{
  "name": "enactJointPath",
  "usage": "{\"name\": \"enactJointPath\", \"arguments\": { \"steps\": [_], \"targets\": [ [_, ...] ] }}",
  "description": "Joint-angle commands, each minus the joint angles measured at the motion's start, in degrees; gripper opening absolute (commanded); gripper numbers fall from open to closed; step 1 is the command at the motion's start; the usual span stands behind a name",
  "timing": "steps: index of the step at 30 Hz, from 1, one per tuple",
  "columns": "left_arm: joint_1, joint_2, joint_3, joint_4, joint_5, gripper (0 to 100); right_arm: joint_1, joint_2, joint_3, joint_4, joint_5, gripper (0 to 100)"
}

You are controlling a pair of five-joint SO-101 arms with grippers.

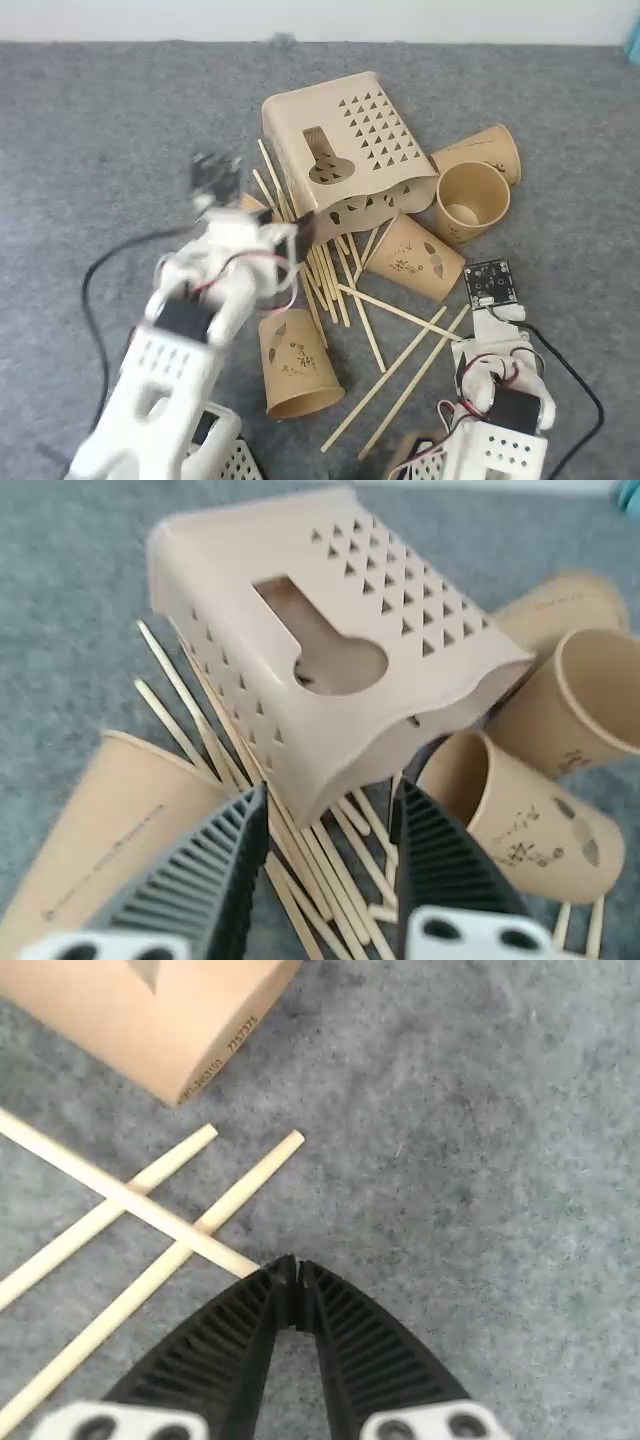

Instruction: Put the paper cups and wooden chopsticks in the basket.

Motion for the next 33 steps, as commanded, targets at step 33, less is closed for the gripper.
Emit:
{"name": "enactJointPath", "arguments": {
  "steps": [33],
  "targets": [
    [-1.32, 45.63, -13.49, -50.64, 11.52, 1, 0.92, -0.92, -0.62, 0.40, 0.44, 0.8]
  ]
}}
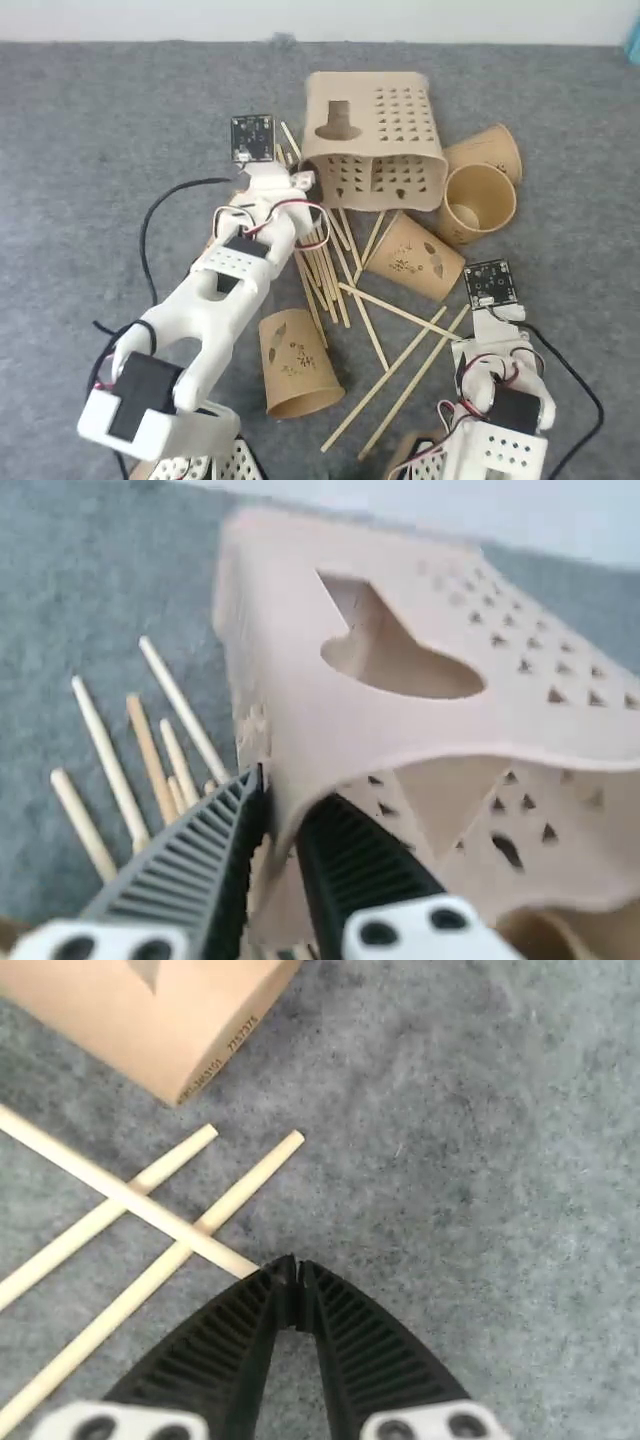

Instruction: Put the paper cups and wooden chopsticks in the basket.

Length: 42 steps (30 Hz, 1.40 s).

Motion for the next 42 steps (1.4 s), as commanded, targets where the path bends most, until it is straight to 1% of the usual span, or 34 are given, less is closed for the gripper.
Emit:
{"name": "enactJointPath", "arguments": {
  "steps": [1, 3, 6, 9, 11, 13, 15, 21, 26, 31, 35, 37, 42],
  "targets": [
    [0.00, -1.14, -5.93, -0.79, 5.80, 1, 0.92, -0.92, -0.62, 0.31, 0.44, 0.8],
    [-1.49, -2.46, -9.01, 4.57, 8.18, 1, 0.92, -0.92, -0.53, 0.22, 0.44, 0.8],
    [-3.96, -5.80, -15.25, 17.67, 9.93, 1, 0.92, -0.92, -0.53, 0.13, 0.44, 0.8],
    [-7.12, -8.35, -24.48, 33.49, 7.91, 1, 0.92, -0.92, -0.53, 0.04, 0.44, 0.8],
    [-8.97, -9.14, -31.08, 41.93, 6.07, 1, 0.92, -0.92, -0.53, -0.04, 0.44, 0.8],
    [-10.37, -9.05, -36.70, 47.65, 5.89, 1, 0.92, -0.92, -0.53, -0.04, 0.44, 0.8],
    [-11.16, -8.97, -40.92, 51.16, 5.63, 1, 0.92, -0.92, -0.53, -0.04, 0.44, 0.8],
    [-11.25, -9.05, -44.88, 54.59, 5.54, 1, 0.92, -0.92, -0.44, -0.04, 0.44, 0.8],
    [-9.85, -9.49, -45.23, 54.42, 5.89, 1, 0.92, -0.92, -0.44, -0.04, 0.44, 0.8],
    [-8.35, -9.05, -50.68, 54.86, 5.98, 1, 0.92, -0.92, -0.44, -0.04, 0.44, 0.8],
    [-8.09, -9.14, -55.52, 53.45, 8.88, 1, 0.92, -0.92, -0.44, -0.04, 0.44, 0.8],
    [-7.91, -9.05, -57.89, 52.13, 9.14, 1, 0.92, -0.92, -0.44, -0.04, 0.44, 0.8],
    [-5.27, -6.42, -57.63, 46.86, 9.05, 1, 0.92, -0.92, -0.44, -0.04, 0.44, 0.8]
  ]
}}
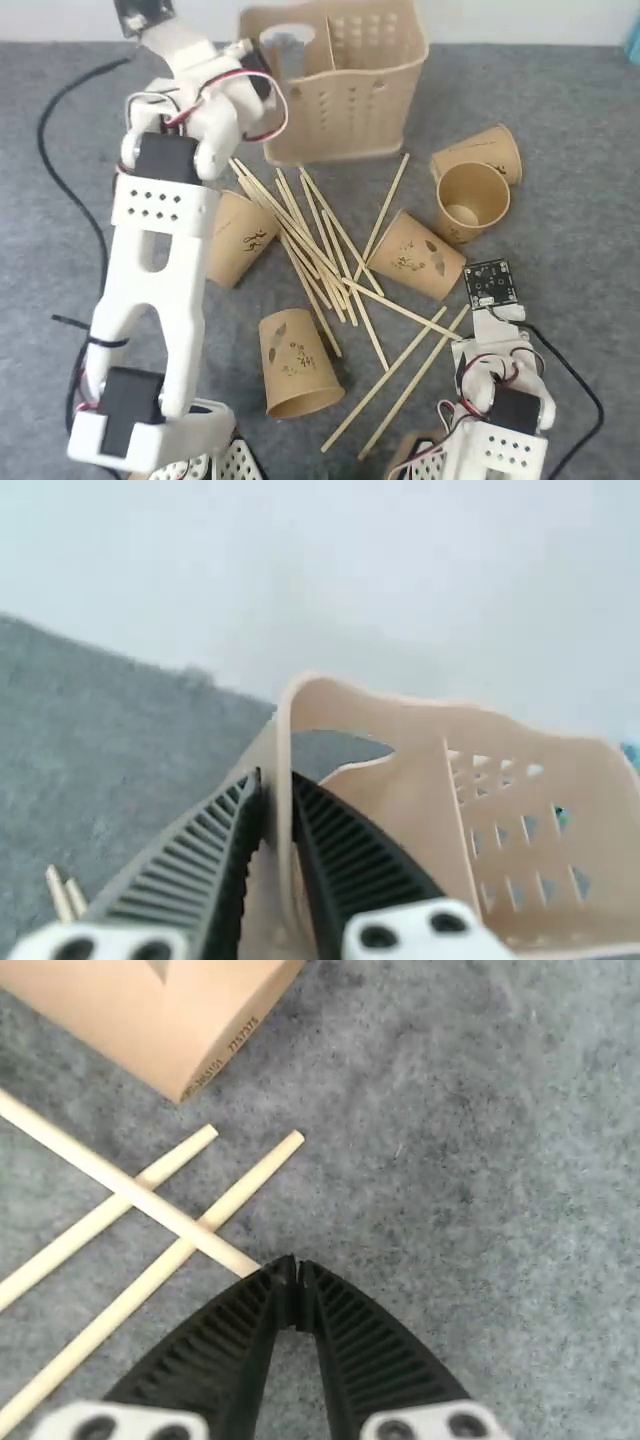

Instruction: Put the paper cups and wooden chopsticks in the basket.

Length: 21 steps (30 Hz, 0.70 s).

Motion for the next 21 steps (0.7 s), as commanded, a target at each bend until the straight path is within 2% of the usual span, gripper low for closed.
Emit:
{"name": "enactJointPath", "arguments": {
  "steps": [1, 11, 16, 21],
  "targets": [
    [2.73, -0.88, -3.38, -6.07, 1.14, 1, 0.92, -0.92, -0.44, -0.04, 0.44, 0.8],
    [-0.79, 18.20, -3.47, -19.34, 0.88, 1, 0.92, -0.92, -0.44, -0.13, 0.44, 0.8],
    [-1.23, 25.93, -3.56, -26.55, -3.08, 1, 0.92, -0.92, -0.44, -0.13, 0.44, 0.8],
    [-1.23, 26.64, -8.48, -24.35, -2.81, 1, 0.92, -0.92, -0.44, -0.13, 0.44, 0.8]
  ]
}}
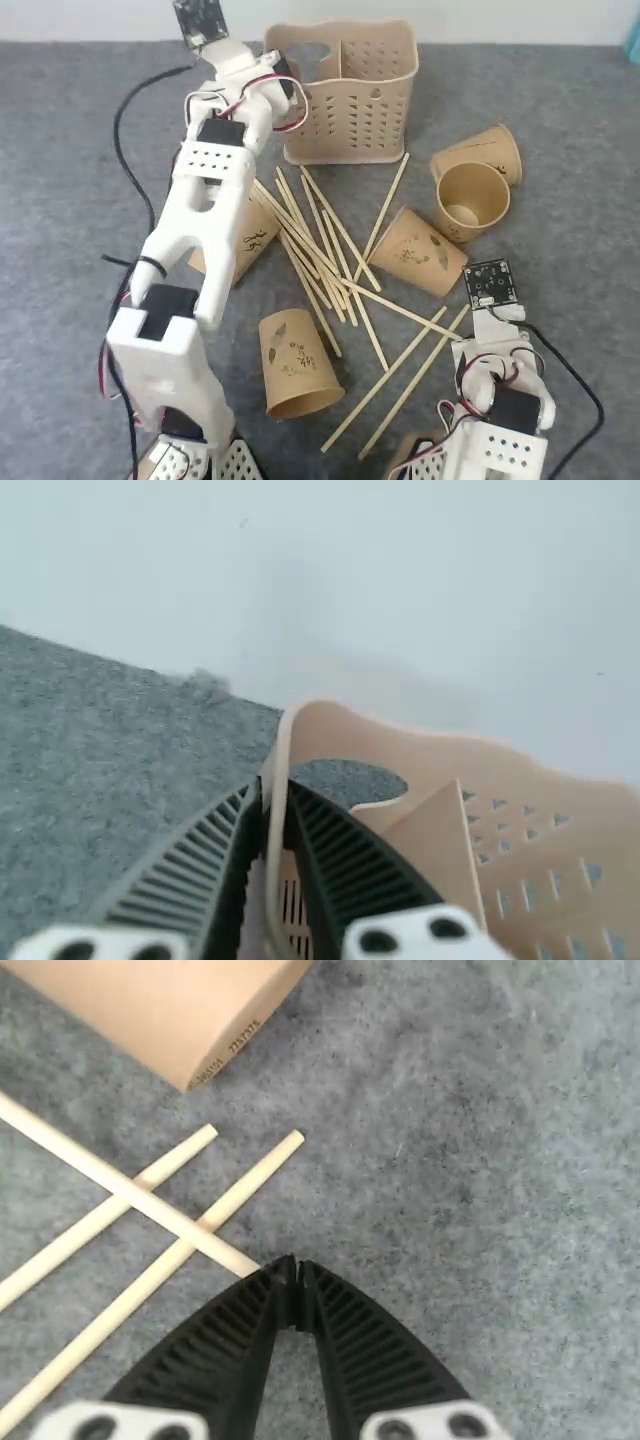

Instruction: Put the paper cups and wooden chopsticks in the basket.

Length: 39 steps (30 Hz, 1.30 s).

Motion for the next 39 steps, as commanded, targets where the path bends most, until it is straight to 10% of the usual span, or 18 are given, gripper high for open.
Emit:
{"name": "enactJointPath", "arguments": {
  "steps": [1, 14, 23, 39],
  "targets": [
    [-0.35, -2.02, -6.46, 1.05, -0.35, 1, 0.92, -0.92, -0.44, -0.13, 0.44, 0.8],
    [-1.58, 4.75, -7.34, 0.09, -0.70, 1, 0.92, -0.92, -0.44, -0.13, 0.44, 0.8],
    [-1.67, 2.11, -15.08, 24.79, -17.41, 1, 0.92, -0.92, -0.44, -0.13, 0.44, 0.8],
    [-3.87, 15.47, -54.02, 58.37, -19.16, 1, 0.92, -0.92, -0.44, -0.13, 0.44, 0.8]
  ]
}}
